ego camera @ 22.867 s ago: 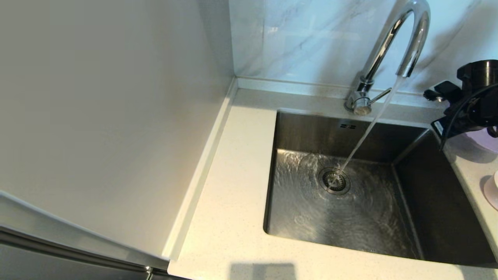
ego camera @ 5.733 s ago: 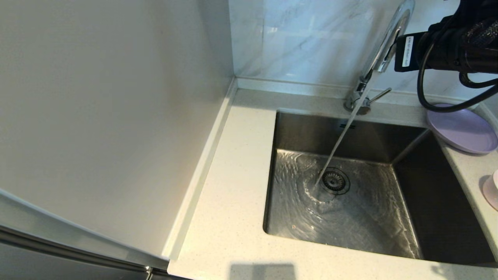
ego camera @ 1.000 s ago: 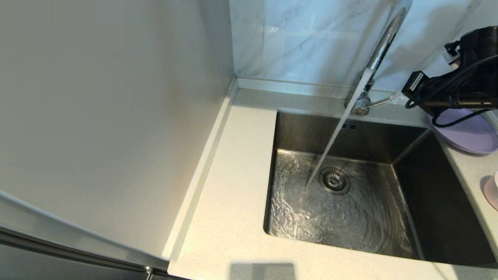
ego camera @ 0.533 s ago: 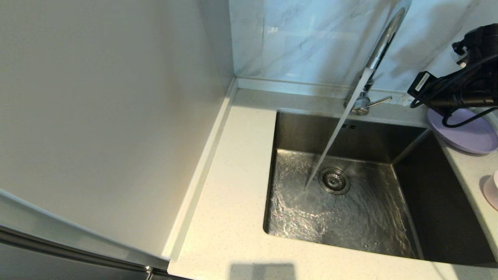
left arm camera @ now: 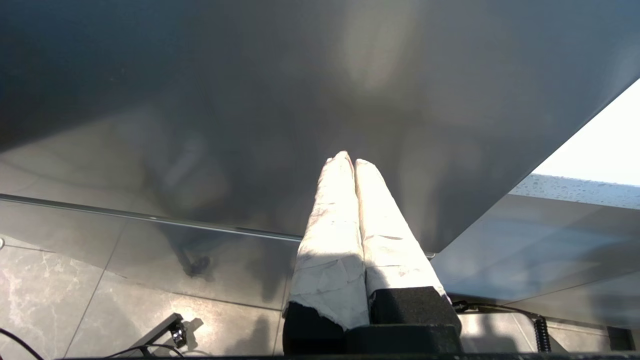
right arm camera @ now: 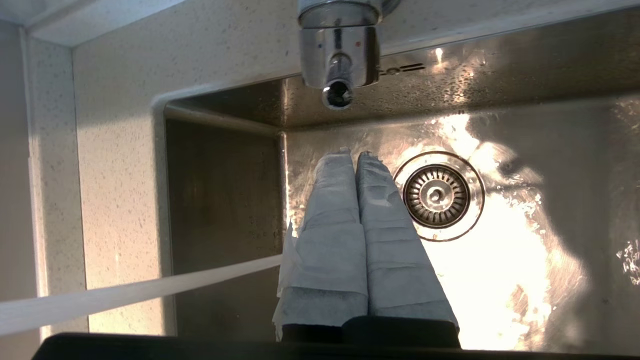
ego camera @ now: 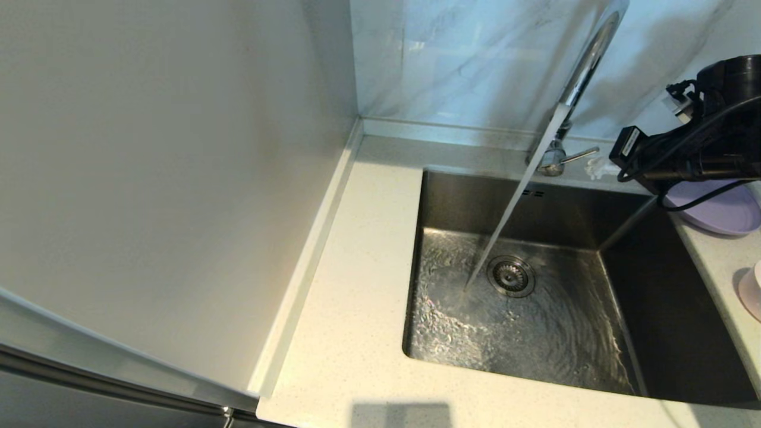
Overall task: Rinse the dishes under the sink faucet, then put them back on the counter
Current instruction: Turn off the faucet
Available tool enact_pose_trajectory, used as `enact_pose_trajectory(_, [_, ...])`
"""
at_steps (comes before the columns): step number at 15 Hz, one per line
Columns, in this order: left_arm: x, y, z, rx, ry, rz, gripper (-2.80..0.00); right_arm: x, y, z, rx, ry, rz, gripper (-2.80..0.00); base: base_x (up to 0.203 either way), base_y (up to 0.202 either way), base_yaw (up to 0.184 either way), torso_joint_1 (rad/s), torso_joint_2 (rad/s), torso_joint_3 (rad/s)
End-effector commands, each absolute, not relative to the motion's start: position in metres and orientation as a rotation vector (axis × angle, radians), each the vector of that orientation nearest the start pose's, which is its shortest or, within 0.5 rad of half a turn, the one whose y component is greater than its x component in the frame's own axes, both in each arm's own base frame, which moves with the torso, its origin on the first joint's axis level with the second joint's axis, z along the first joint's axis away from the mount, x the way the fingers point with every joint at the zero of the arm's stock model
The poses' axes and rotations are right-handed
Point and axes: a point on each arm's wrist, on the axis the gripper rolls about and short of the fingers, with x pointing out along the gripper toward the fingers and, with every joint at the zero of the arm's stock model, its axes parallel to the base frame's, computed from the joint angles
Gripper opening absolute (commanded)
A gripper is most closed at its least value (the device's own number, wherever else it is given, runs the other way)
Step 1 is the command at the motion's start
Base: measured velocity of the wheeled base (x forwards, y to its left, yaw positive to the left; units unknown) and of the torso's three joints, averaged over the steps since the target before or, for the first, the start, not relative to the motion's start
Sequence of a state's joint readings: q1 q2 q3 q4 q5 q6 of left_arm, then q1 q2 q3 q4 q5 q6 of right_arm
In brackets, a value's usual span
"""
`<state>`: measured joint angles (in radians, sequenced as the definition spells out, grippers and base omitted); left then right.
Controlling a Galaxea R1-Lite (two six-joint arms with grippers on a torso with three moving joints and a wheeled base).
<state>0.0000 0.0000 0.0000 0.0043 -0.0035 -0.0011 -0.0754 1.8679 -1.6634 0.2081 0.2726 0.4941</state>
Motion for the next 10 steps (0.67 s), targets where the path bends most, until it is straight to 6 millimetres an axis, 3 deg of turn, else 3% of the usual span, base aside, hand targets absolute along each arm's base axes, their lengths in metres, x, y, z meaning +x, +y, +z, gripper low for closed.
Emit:
enact_pose_trajectory(1, [-0.023,0.000,0.075,-0.002,0.005,-0.003,-2.80,0.368,-0.017,0.283,0.552,0.454,0.105,-2.80,0.000,0.000,0.000,0.000,0.00,0.000])
enact_pose_trajectory(10, [-0.023,0.000,0.075,-0.002,0.005,-0.003,-2.80,0.394,-0.019,0.278,0.544,0.411,0.010,-2.80,0.000,0.000,0.000,0.000,0.00,0.000])
